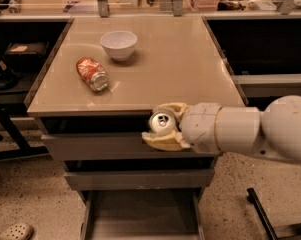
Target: Pick green can from bottom drawer and place on counter
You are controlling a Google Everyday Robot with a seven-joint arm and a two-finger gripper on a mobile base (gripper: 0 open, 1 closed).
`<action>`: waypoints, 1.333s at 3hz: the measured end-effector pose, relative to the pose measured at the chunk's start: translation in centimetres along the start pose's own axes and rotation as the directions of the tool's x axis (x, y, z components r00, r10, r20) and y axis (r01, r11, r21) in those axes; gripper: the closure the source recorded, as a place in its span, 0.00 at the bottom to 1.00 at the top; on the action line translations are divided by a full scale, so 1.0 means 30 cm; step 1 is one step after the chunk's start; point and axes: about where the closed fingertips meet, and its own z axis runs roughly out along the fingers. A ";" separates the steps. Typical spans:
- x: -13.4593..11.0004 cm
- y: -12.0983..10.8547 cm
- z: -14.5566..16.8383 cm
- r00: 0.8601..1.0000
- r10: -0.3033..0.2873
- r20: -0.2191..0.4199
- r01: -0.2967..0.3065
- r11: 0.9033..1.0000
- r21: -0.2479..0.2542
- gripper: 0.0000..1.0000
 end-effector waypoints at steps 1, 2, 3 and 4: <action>-0.069 -0.139 -0.086 1.000 0.015 0.021 -0.016 0.998 0.055 1.00; -0.137 -0.257 -0.151 1.000 0.012 0.019 -0.014 0.996 0.089 1.00; -0.187 -0.362 -0.175 1.000 0.020 0.019 -0.022 0.996 0.088 1.00; -0.203 -0.450 -0.132 0.998 0.059 0.026 -0.060 0.998 0.031 1.00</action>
Offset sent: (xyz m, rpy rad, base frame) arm 0.0805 -0.0800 0.1111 0.0203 -0.0575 -0.1247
